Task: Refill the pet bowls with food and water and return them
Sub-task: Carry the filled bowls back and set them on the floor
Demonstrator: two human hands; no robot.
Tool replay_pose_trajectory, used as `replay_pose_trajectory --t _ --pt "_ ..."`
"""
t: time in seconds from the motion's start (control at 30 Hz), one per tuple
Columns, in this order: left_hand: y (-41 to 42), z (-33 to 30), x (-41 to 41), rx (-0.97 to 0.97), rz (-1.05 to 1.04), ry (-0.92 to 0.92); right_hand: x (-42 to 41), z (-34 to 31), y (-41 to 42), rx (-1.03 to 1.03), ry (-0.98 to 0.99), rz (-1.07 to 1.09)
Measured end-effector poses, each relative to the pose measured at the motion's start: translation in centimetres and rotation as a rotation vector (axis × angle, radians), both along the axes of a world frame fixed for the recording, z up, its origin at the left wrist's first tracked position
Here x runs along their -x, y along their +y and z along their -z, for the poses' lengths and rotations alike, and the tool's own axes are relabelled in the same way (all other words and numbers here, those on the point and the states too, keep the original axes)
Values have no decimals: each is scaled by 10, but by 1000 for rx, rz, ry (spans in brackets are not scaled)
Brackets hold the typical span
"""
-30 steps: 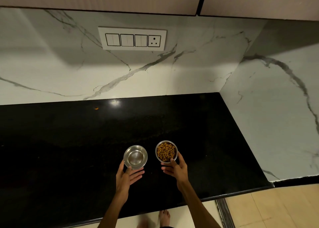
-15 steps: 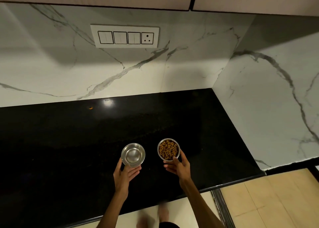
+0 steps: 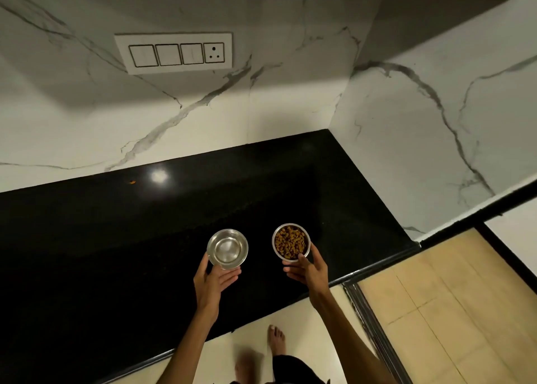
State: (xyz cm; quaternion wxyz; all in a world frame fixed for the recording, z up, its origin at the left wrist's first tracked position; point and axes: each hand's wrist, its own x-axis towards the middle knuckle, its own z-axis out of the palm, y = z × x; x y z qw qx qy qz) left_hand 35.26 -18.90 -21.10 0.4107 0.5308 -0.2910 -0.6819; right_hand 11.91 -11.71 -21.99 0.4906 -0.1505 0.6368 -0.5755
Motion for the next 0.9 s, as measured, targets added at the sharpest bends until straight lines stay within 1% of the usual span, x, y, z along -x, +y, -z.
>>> replay_pose_trajectory --t 0.47,0.9 --pt "38 -10 45 41 181 8 20 -6 84 7 44 186" --pt "95 -20 113 68 328 -12 68 -2 174 -16 59 357"
